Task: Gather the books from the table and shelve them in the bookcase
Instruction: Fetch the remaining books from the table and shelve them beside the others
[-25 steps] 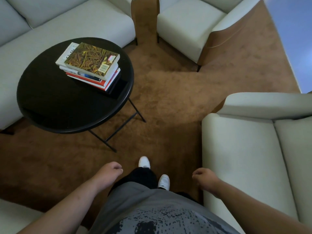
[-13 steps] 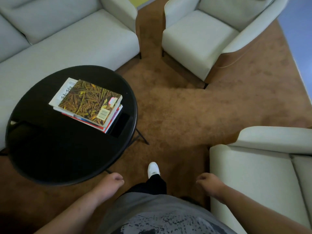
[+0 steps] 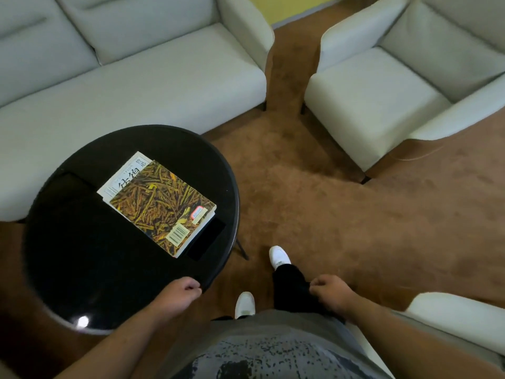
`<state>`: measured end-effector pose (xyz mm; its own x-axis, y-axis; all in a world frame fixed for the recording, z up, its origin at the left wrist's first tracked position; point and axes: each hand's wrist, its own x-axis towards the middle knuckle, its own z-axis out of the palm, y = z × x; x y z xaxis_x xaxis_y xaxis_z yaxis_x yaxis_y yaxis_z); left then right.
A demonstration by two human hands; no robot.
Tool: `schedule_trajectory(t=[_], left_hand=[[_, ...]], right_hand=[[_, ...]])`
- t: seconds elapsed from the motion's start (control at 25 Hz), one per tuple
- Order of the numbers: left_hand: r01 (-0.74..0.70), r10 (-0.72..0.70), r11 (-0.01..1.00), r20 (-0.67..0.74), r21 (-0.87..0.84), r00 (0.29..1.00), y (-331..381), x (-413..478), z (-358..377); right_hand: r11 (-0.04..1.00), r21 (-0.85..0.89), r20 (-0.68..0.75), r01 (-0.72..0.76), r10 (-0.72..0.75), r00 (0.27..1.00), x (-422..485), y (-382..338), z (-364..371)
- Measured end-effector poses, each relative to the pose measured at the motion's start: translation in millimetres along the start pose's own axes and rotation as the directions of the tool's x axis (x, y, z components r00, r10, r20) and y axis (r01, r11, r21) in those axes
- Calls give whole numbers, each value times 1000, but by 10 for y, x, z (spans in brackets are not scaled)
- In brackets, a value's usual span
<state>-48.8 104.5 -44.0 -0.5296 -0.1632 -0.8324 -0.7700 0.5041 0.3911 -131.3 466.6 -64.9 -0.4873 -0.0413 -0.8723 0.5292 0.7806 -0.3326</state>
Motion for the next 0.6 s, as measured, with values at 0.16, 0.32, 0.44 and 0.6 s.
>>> schedule_trajectory(t=[0.16,0.32,0.44,0.6], left_hand=[[92,-119,966,-99,-243,988,101,82,-44],[188,-336,764,-132,-617,933,163,108,-8],[180,-462,536,-109,-825,880,200,62,0],[42,-560,306,-144,-951,816,211,41,-137]], right_hand=[[971,-224,56,82,-71,996,295,-550,-531],[901,-374,124,221,-187,974,529,-1271,-922],[840,-421,204,344,-282,938,624,-1812,-1023],[816,-370,329,444,-332,884,715,-2469,-879]])
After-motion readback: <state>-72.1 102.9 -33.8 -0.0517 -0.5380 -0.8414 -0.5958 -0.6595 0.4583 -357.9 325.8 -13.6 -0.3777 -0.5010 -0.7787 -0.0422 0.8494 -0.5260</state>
